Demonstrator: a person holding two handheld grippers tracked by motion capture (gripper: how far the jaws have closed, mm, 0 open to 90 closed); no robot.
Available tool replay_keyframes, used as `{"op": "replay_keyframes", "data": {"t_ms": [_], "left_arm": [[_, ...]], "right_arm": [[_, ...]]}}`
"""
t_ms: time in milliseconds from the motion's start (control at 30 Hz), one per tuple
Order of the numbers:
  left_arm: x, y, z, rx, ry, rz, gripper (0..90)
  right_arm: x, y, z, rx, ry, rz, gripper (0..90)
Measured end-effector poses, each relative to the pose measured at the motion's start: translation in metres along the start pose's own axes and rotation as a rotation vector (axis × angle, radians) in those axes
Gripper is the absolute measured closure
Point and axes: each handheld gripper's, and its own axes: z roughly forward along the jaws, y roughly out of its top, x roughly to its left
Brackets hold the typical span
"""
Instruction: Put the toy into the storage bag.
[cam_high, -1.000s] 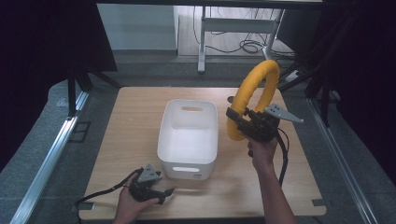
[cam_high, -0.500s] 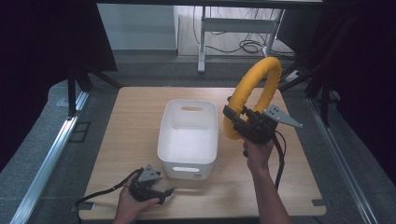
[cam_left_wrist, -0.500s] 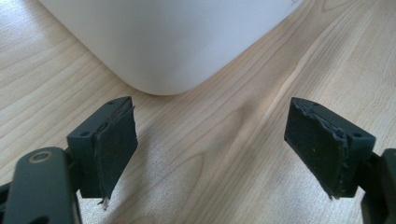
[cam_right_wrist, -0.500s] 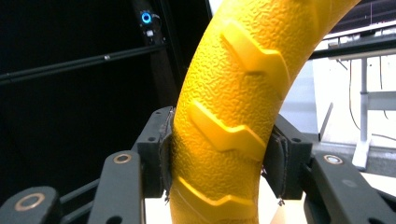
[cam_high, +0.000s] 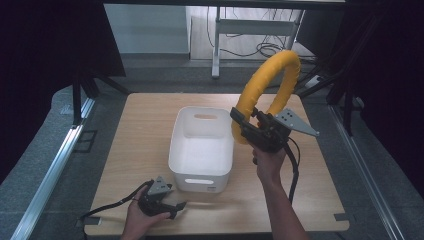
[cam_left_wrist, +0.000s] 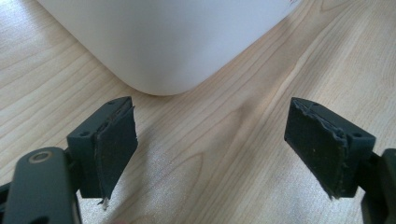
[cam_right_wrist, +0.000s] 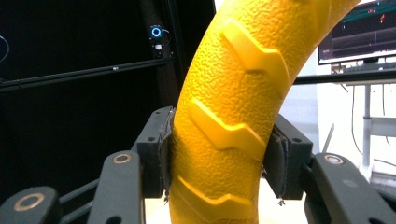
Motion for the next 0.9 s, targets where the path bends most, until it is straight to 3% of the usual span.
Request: {"op": "replay_keyframes", "data": {"t_ms": [433, 900], "left_arm": [[0.0, 0.0, 0.0, 0.003, -0.005, 0.005, 17.0], [0.001, 0.0, -0.001, 0.001, -0.006, 0.008, 16.9]], "right_arm": [[0.031, 0.012, 0.015, -0.017, 0.053, -0.051, 49.3], [0.05, 0.014, 0.027, -0.012, 0.091, -0.064, 49.2]]}}
